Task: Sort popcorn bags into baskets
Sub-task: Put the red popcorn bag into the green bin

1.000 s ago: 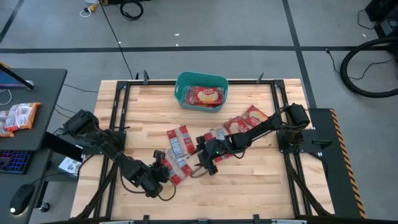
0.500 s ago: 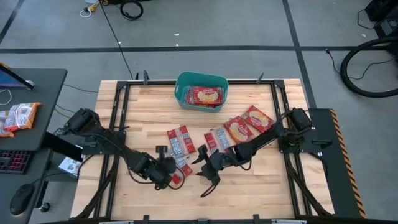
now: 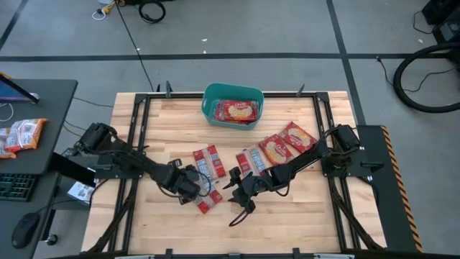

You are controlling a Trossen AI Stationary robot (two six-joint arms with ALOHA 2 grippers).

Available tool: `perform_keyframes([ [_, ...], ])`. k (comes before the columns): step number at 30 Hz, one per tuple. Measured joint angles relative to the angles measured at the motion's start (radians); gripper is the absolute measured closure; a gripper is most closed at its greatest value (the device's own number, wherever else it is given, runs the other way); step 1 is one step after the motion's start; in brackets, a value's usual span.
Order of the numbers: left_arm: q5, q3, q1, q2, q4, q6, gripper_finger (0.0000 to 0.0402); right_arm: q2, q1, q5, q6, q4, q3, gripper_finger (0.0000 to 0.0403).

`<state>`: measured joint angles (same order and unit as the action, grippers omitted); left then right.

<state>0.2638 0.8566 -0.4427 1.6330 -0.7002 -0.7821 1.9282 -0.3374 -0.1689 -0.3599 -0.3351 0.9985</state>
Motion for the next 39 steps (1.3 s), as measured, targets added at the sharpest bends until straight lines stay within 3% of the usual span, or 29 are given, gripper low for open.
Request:
perform_keyframes([
  [10, -0.068, -0.033, 0.064, -0.075, 0.018, 0.031, 0.025, 0.0, 0.0, 0.006, -0.002, 0.0, 0.0, 0.0151],
  [18, -0.056, -0.058, 0.17, -0.177, 0.037, 0.035, 0.025, 0.0, 0.0, 0.013, 0.0, 0.0, 0.0, 0.0151],
  [30, -0.394, -0.274, 0.337, -0.197, 0.419, 0.038, 0.025, 0.0, 0.0, 0.014, 0.001, -0.005, 0.0, 0.0151],
  [39, -0.425, -0.277, 0.338, -0.193, 0.445, 0.04, 0.0257, 0.0, 0.0, 0.014, 0.001, -0.008, 0.0, 0.0151],
])
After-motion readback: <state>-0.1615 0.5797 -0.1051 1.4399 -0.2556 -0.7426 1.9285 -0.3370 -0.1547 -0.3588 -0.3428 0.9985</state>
